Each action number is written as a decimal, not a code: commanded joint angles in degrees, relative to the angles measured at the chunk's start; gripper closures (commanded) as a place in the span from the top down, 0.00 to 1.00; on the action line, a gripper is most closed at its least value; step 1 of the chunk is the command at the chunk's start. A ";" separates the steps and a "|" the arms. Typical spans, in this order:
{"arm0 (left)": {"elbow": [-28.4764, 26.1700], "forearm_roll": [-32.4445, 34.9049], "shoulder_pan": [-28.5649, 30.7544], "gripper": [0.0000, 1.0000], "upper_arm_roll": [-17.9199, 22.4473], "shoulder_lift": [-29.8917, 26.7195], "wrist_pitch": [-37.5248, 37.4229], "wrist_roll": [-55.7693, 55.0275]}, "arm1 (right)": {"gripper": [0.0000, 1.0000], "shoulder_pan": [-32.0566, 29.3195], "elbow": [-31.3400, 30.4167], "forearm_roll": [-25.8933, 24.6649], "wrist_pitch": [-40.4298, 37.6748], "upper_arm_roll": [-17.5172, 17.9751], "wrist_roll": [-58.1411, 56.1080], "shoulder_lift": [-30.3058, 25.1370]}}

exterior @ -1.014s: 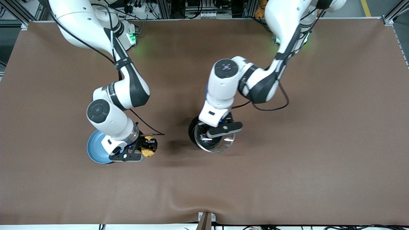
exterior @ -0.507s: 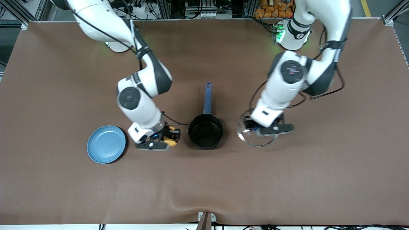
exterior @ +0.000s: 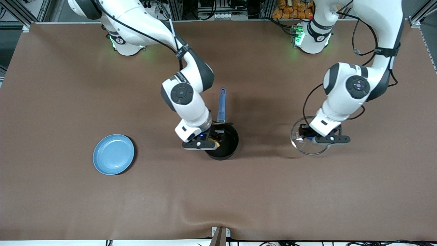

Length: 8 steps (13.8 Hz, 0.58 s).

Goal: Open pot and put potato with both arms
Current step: 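Carry the potato over the pot while the left gripper lowers the lid aside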

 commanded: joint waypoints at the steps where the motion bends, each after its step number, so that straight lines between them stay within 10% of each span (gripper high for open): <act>1: -1.55 -1.65 1.66 0.00 -0.64 2.36 4.36 3.89 | 0.00 1.09 3.28 0.02 2.04 -0.77 0.74 4.38; 7: -2.61 -1.57 1.83 0.00 -0.64 9.68 13.43 6.24 | 0.00 2.77 5.48 0.02 6.17 -0.77 1.18 10.44; 8: -2.96 -1.57 2.36 0.16 -0.64 9.59 13.43 7.30 | 0.00 2.94 5.48 0.02 6.96 -0.77 1.18 11.15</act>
